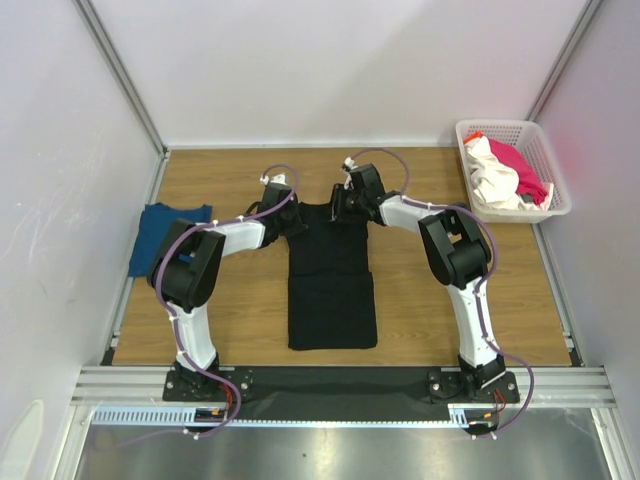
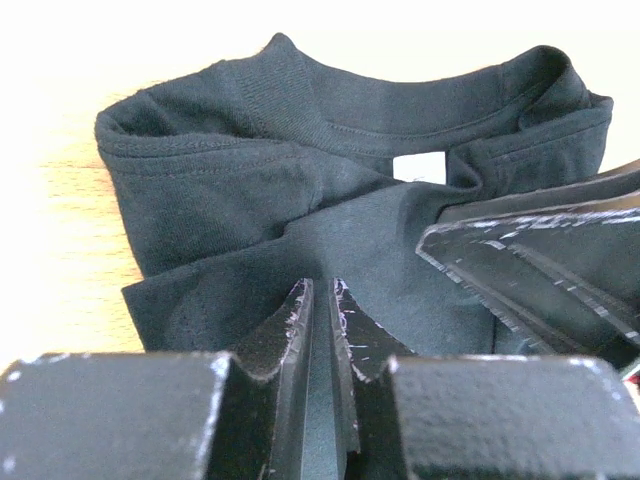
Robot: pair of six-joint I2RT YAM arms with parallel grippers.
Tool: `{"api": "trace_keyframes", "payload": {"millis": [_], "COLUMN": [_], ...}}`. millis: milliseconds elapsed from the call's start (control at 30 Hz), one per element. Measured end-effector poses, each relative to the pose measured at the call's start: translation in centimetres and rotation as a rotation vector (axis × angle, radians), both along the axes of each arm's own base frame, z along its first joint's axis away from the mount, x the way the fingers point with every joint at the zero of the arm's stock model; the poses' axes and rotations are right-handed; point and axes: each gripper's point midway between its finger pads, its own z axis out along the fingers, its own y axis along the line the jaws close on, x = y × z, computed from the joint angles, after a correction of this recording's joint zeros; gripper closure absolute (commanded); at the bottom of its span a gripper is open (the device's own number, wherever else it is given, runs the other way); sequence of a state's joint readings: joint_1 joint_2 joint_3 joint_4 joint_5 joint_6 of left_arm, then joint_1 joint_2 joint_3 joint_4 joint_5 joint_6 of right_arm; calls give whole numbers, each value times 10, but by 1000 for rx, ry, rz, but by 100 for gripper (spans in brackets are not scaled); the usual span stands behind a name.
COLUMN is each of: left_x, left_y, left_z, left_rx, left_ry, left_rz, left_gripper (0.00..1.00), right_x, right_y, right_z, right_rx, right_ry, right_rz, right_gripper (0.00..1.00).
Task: Fold and stack the t-shirts
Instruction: Fold the tshirt
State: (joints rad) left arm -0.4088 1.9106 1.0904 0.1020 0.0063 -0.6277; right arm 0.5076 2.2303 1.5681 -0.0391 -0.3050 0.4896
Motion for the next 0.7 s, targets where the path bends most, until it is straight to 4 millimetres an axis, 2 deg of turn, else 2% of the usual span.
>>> {"api": "trace_keyframes", "payload": {"millis": [300, 700], "left_x": [0, 2], "left_y": [0, -2], "left_z": [-1, -4], "left_rx": [0, 1], "left_ry": [1, 8], "left_rz": [-1, -3], "left_gripper": [81, 80], "right_x": [12, 21], "right_y": [-12, -31], "right_z": [-3, 2], "right_rx": [-27, -114], "right_ry": [-14, -63], "right_rz": [-52, -89], "right_gripper": [58, 47]}}
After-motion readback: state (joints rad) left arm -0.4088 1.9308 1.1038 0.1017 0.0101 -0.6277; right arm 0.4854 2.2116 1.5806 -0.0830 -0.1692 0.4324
